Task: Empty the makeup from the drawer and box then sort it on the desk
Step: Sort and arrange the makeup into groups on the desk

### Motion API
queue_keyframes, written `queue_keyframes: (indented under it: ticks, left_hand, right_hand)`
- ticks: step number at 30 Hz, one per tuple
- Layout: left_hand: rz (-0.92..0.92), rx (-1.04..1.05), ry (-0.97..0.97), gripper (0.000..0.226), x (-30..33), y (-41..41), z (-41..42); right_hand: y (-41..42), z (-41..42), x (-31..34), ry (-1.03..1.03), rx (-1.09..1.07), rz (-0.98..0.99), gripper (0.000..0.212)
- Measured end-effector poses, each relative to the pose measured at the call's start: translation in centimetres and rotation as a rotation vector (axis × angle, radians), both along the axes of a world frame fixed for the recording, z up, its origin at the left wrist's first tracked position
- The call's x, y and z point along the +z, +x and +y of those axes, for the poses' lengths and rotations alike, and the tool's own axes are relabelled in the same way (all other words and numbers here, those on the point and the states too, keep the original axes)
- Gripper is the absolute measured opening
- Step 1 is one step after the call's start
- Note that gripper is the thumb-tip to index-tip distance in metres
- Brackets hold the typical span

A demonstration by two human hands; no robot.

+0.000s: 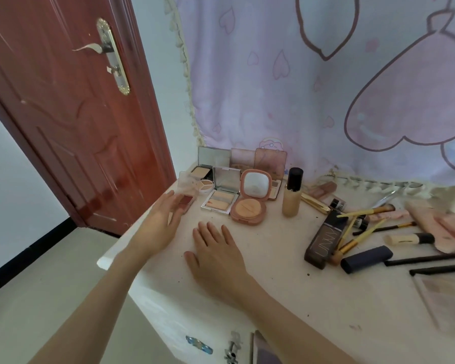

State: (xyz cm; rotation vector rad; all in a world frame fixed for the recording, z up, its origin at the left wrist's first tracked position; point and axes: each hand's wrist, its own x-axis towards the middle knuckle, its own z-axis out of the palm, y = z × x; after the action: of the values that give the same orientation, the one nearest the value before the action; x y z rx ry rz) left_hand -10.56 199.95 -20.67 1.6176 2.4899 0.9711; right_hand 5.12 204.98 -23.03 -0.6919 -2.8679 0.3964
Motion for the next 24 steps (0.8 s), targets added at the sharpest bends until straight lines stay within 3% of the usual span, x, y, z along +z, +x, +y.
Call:
queue_keyframes:
  ticks: [4, 7, 10, 15, 19, 24]
  left_hand:
    - [0.063, -0.006, 0.03, 0.039, -1.9, 4.8, -2.5]
    - [0.126, -0.121, 0.008, 0.055, -1.9, 9.4, -2.4]
    - [0.121, -0.241, -0.024, 0.062, -1.4, 13.2, -0.2]
    - [0.14, -0.343, -0.08, 0.046, -2.2, 17.3, 4.6]
    - [0.267, -0.328, -0.214, 0.057, -2.9, 18.0, 7.5]
    - [0.3, -0.31, -0.275, 0.087, -2.9, 18.1, 8.7]
  right_hand:
    - [5.8, -0.5, 1.4, -0.05, 0.011, 0.061, 0.05]
    - [10.6, -0.2, 3.3, -0.097, -0.065, 0.24, 0.046]
    - [15.1, 1.5, 4.2, 0.117, -0.167, 0.373, 0.043]
    - [22.4, 6.6, 4.1, 0.149, -0.389, 0.332, 0.037]
    - [27.4, 10.8, 3.3, 0.208, -0.589, 0.29, 0.029]
    - [31.0, 15.7, 3.1, 0.204, -0.867, 0.181, 0.029]
